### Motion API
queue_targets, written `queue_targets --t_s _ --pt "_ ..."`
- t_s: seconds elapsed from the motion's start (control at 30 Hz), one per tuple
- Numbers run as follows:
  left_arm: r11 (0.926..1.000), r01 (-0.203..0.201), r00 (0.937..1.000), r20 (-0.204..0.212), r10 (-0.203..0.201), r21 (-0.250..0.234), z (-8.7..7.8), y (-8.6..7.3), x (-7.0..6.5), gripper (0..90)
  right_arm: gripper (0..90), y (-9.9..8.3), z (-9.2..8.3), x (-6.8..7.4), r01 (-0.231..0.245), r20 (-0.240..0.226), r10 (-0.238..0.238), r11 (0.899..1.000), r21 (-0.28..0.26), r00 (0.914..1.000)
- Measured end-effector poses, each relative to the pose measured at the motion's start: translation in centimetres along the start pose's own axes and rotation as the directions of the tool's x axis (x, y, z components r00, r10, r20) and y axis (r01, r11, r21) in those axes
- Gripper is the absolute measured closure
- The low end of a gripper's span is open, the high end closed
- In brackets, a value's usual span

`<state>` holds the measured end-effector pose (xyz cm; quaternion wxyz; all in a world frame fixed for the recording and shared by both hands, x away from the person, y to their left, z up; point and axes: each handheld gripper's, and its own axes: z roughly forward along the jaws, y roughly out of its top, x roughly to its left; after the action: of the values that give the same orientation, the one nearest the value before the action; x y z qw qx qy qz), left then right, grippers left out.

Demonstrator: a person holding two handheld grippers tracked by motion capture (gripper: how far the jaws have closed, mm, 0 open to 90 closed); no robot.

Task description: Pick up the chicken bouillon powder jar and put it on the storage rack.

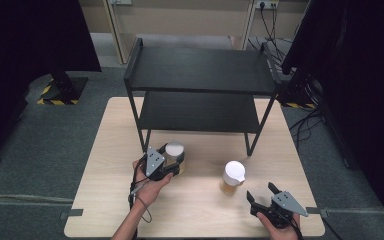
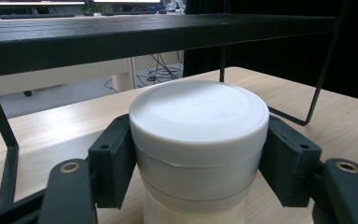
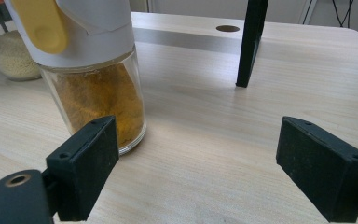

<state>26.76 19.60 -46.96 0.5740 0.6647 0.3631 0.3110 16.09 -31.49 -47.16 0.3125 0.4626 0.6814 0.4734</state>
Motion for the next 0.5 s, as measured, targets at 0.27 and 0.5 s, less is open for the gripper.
queue_targets --t_s 0.27,0.5 --pt "0.9998 0.019 0.9998 -0.008 -0.019 0.006 -0.5 0.2 -0.3 33.7 13.2 0.0 0.0 0.0 -0.002 0.000 0.002 1.000 0.001 1.0000" --pt "0.9995 -0.002 0.9999 -0.016 0.002 -0.031 -1.9 0.5 -0.8 33.7 13.1 0.0 0.0 -0.1 -0.003 0.000 0.003 1.000 0.001 1.0000"
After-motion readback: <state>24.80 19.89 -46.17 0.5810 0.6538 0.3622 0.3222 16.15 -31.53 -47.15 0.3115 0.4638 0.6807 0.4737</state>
